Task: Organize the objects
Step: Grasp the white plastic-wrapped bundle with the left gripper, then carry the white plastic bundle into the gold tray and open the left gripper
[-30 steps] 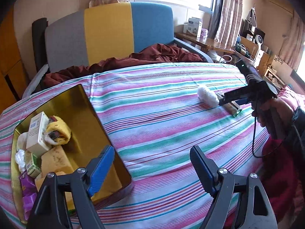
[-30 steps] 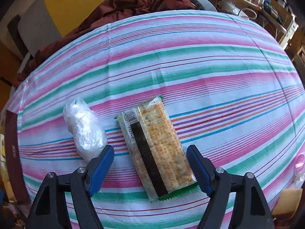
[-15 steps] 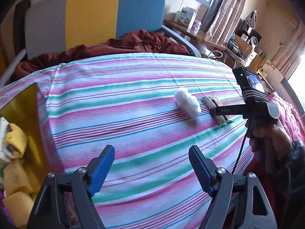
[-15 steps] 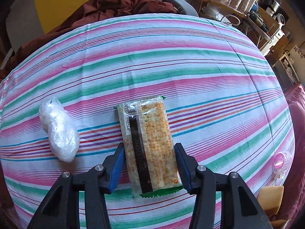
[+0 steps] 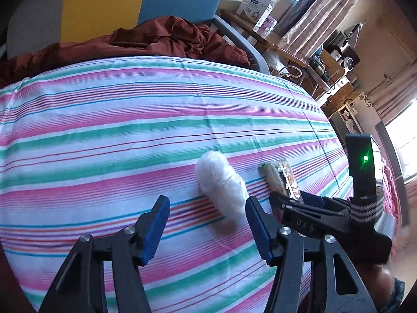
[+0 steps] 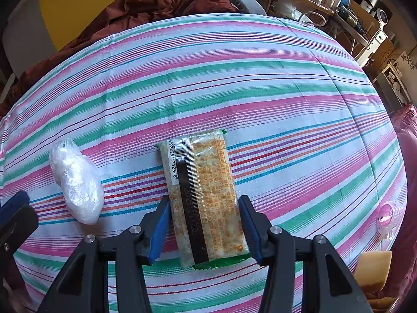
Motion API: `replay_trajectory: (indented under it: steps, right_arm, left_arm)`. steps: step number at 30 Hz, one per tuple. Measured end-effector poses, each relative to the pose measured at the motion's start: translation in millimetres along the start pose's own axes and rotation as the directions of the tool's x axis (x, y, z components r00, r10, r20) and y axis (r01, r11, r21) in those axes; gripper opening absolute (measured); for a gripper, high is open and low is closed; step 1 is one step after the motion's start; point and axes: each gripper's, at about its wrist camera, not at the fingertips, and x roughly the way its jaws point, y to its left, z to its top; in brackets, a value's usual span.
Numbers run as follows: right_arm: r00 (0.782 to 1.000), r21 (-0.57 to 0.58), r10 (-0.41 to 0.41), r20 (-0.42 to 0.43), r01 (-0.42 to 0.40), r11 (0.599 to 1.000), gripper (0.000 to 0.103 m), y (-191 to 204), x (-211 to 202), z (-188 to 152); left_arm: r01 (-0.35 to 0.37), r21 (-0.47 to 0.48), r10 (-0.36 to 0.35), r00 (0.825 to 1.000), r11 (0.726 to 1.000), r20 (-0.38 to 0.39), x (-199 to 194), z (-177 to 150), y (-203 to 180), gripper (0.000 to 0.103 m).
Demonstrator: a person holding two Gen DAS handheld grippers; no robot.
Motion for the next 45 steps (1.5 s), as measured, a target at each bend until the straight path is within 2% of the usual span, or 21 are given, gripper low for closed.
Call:
replay_trajectory:
  steps: [7, 8, 9, 11, 12, 15, 20, 25, 26, 29, 37, 45]
  right_arm:
    - [1.000, -0.004, -0.001, 0.000, 0.001, 1.000, 0.052, -4, 1, 0]
    - [1.000, -0.005, -0.001, 0.001, 0.001, 1.000, 0.052, -5, 1, 0]
    - [1.000, -0.007, -0.001, 0.001, 0.001, 1.000, 0.052, -6, 1, 0]
    - [1.000, -0.014, -0.004, 0.005, 0.004, 1.000, 0.052, -6, 1, 0]
    - [1.000, -0.058, 0.010, 0.008, -0.010, 0.998, 0.052, -6, 1, 0]
    - [0.999, -0.068, 0.036, 0.028, -0.034, 0.997, 0.050, -7, -2, 0]
    - [0.992, -0.153, 0.118, 0.052, -0.109, 0.982, 0.050, 8, -9, -4]
    - [0.968, -0.288, 0.238, 0.082, -0.206, 0.935, 0.048, 36, -24, -7]
    - [0.969, -0.318, 0.236, 0.070, -0.203, 0.926, 0.048, 49, -13, -3]
    - [0.984, -0.391, 0.174, 0.041, -0.144, 0.909, 0.048, 82, 6, -20]
    - [0.984, -0.409, 0.167, 0.058, -0.129, 0.903, 0.048, 84, 17, -8]
    - [0.984, -0.407, 0.167, 0.068, -0.126, 0.905, 0.049, 98, 20, -17]
  left_arm:
    - [-0.025, -0.010, 0.024, 0.998, 1.000, -0.050, 48, 22, -10, 0.057]
    - [-0.036, -0.005, 0.035, 0.997, 0.999, -0.072, 55, 22, -10, 0.048]
    - [-0.050, 0.010, 0.050, 0.997, 0.999, -0.061, 57, 20, -10, 0.041]
    - [-0.041, 0.056, 0.043, 0.998, 0.998, -0.035, 53, 15, -11, 0.038]
    - [-0.036, 0.074, 0.038, 0.999, 0.997, -0.025, 50, 10, -10, 0.037]
    - [-0.063, 0.113, 0.061, 0.998, 0.992, 0.016, 34, -10, -1, 0.037]
    - [-0.127, 0.158, 0.113, 0.989, 0.979, 0.091, 2, -59, 20, 0.037]
    - [-0.086, 0.114, 0.069, 0.987, 0.990, 0.147, -26, -104, 45, 0.037]
    - [-0.087, 0.120, 0.068, 0.985, 0.989, 0.158, -30, -110, 48, 0.037]
    - [-0.087, 0.133, 0.064, 0.983, 0.987, 0.170, -31, -116, 52, 0.037]
    - [-0.101, 0.171, 0.071, 0.982, 0.980, 0.175, -24, -116, 48, 0.038]
    - [-0.135, 0.199, 0.097, 0.977, 0.971, 0.190, -27, -122, 45, 0.037]
